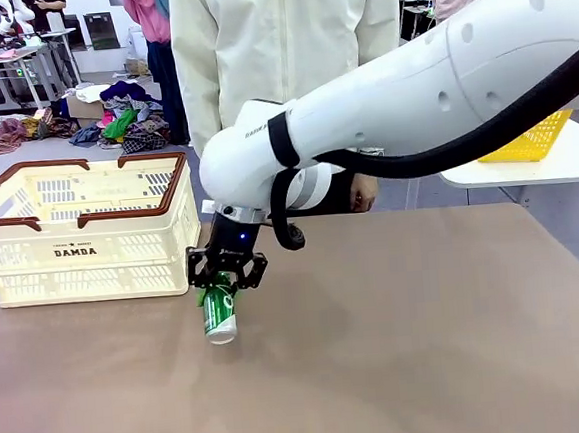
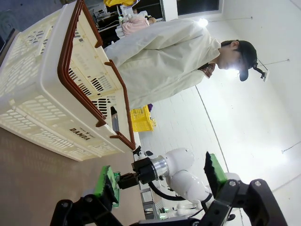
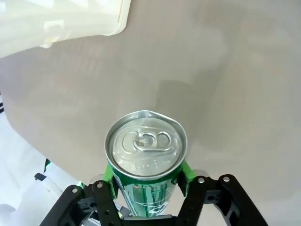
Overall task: Place the drinks into the Shopping basket.
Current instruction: Pick up one drink and place it into the Shopping basket.
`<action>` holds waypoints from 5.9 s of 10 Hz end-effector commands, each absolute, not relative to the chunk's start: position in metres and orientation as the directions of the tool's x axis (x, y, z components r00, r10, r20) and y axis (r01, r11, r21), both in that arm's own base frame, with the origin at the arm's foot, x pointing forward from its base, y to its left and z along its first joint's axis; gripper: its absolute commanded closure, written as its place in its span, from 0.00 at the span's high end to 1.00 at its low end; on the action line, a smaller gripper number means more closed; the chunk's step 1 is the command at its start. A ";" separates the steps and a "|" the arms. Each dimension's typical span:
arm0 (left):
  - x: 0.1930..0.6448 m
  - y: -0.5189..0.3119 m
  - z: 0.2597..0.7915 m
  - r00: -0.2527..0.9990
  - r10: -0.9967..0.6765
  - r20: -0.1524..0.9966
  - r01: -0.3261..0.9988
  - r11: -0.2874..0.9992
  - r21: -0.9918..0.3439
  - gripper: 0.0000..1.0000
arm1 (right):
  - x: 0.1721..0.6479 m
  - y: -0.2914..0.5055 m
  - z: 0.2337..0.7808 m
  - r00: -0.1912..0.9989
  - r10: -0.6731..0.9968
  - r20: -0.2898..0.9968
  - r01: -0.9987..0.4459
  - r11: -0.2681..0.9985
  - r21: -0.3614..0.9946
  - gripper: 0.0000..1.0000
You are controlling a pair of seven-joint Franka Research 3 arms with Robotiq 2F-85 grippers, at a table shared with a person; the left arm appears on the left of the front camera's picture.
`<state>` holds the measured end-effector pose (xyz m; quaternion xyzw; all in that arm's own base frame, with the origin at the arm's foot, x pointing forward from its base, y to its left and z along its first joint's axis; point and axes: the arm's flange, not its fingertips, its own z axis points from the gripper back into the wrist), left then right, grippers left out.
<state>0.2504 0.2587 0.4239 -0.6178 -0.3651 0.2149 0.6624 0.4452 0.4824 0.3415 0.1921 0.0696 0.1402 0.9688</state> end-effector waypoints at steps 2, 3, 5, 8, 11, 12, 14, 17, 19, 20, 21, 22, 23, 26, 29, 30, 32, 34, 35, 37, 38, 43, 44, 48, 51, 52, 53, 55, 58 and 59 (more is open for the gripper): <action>0.248 0.259 0.426 0.651 0.729 0.211 0.164 0.137 -0.977 1.00 | 0.450 0.474 0.347 0.954 0.283 -0.098 -0.221 0.886 0.407 0.00; 0.248 0.259 0.426 0.651 0.729 0.211 0.164 0.137 -0.977 1.00 | 0.450 0.474 0.347 0.954 0.283 -0.098 -0.221 0.886 0.407 0.00; 0.248 0.259 0.426 0.651 0.729 0.211 0.164 0.137 -0.977 1.00 | 0.450 0.477 0.340 0.953 0.288 -0.090 -0.232 0.890 0.392 0.00; 0.248 0.259 0.426 0.651 0.729 0.211 0.164 0.137 -0.977 1.00 | 0.455 0.471 0.326 0.961 0.205 -0.187 -0.130 0.928 0.350 0.00; 0.248 0.259 0.426 0.651 0.729 0.211 0.164 0.137 -0.977 1.00 | 0.459 0.467 0.322 0.956 0.161 -0.245 -0.070 0.937 0.344 0.00; 0.248 0.259 0.426 0.651 0.729 0.211 0.164 0.137 -0.977 1.00 | 0.460 0.466 0.318 0.950 0.142 -0.278 -0.045 0.943 0.329 0.21; 0.248 0.259 0.426 0.651 0.729 0.211 0.164 0.137 -0.977 1.00 | 0.461 0.465 0.315 0.950 0.136 -0.280 -0.040 0.946 0.323 1.00; 0.248 0.259 0.426 0.651 0.729 0.211 0.164 0.137 -0.977 1.00 | 0.461 0.465 0.315 0.953 0.133 -0.273 -0.042 0.948 0.315 1.00; 0.248 0.259 0.426 0.651 0.729 0.211 0.164 0.137 -0.977 1.00 | 0.459 0.461 0.320 0.958 0.124 -0.258 -0.037 0.947 0.320 1.00; 0.248 0.259 0.426 0.651 0.729 0.211 0.164 0.137 -0.977 1.00 | 0.455 0.456 0.328 0.955 0.161 -0.249 -0.066 0.935 0.349 1.00; 0.248 0.259 0.426 0.651 0.729 0.211 0.164 0.137 -0.977 1.00 | 0.449 0.440 0.344 0.954 0.189 -0.234 -0.092 0.923 0.374 1.00; 0.248 0.259 0.426 0.651 0.729 0.211 0.164 0.137 -0.977 1.00 | 0.441 0.404 0.371 0.947 0.219 -0.237 -0.113 0.912 0.394 1.00; 0.248 0.259 0.426 0.651 0.729 0.211 0.164 0.137 -0.977 1.00 | 0.427 0.358 0.399 0.949 0.208 -0.238 -0.104 0.917 0.384 1.00; 0.248 0.259 0.426 0.651 0.729 0.211 0.164 0.137 -0.977 1.00 | 0.355 0.182 0.464 0.912 0.378 -0.161 -0.228 0.792 0.566 1.00; 0.248 0.259 0.426 0.651 0.729 0.211 0.164 0.137 -0.977 1.00 | 0.279 0.025 0.463 0.963 0.267 0.034 -0.200 0.624 0.755 1.00; 0.248 0.259 0.426 0.651 0.729 0.211 0.164 0.137 -0.977 1.00 | 0.254 -0.016 0.448 0.985 0.151 0.083 -0.154 0.550 0.821 1.00; 0.248 0.259 0.426 0.651 0.729 0.211 0.164 0.137 -0.977 1.00 | 0.200 -0.077 0.400 0.972 -0.079 0.223 -0.187 0.323 0.928 1.00; 0.248 0.259 0.426 0.651 0.729 0.211 0.164 0.137 -0.977 1.00 | 0.164 -0.098 0.363 0.920 -0.235 0.315 -0.270 0.204 0.941 1.00; 0.248 0.259 0.426 0.651 0.729 0.211 0.164 0.137 -0.977 1.00 | 0.156 -0.102 0.344 0.915 -0.263 0.306 -0.263 0.187 0.947 1.00; 0.248 0.259 0.426 0.651 0.729 0.211 0.164 0.137 -0.977 1.00 | 0.192 -0.179 0.412 0.925 -0.282 0.254 -0.195 0.219 0.956 1.00; 0.248 0.259 0.426 0.651 0.729 0.211 0.164 0.137 -0.977 1.00 | 0.192 -0.179 0.412 0.925 -0.282 0.254 -0.195 0.219 0.956 1.00; 0.248 0.259 0.426 0.651 0.729 0.211 0.164 0.137 -0.977 1.00 | 0.192 -0.179 0.412 0.925 -0.282 0.254 -0.195 0.219 0.956 1.00; 0.251 0.259 0.423 0.642 0.735 0.216 0.163 0.144 -0.976 1.00 | 0.192 -0.179 0.412 0.925 -0.282 0.254 -0.195 0.219 0.956 1.00; 0.310 0.042 0.507 0.885 0.186 0.427 0.238 0.608 -0.757 1.00 | 0.192 -0.179 0.412 0.925 -0.282 0.254 -0.195 0.219 0.956 1.00; 0.303 -0.086 0.500 0.880 -0.201 0.431 0.430 0.723 -0.541 1.00 | 0.192 -0.179 0.412 0.925 -0.282 0.254 -0.195 0.219 0.956 1.00; 0.291 -0.126 0.491 0.842 -0.260 0.473 0.491 0.733 -0.470 1.00 | 0.192 -0.179 0.412 0.925 -0.282 0.254 -0.195 0.219 0.956 1.00; 0.284 -0.153 0.475 0.825 -0.326 0.462 0.531 0.726 -0.436 1.00 | 0.192 -0.179 0.412 0.925 -0.282 0.254 -0.195 0.219 0.956 1.00; 0.301 -0.076 0.504 0.870 -0.188 0.456 0.462 0.634 -0.620 1.00 | 0.192 -0.179 0.412 0.925 -0.282 0.254 -0.195 0.219 0.956 1.00; 0.277 0.142 0.509 0.925 0.111 0.363 0.247 0.551 -0.797 1.00 | 0.192 -0.179 0.412 0.925 -0.282 0.254 -0.195 0.219 0.956 1.00; 0.262 0.182 0.494 0.917 0.213 0.338 0.186 0.521 -0.833 1.00 | 0.192 -0.179 0.412 0.925 -0.282 0.254 -0.195 0.219 0.956 1.00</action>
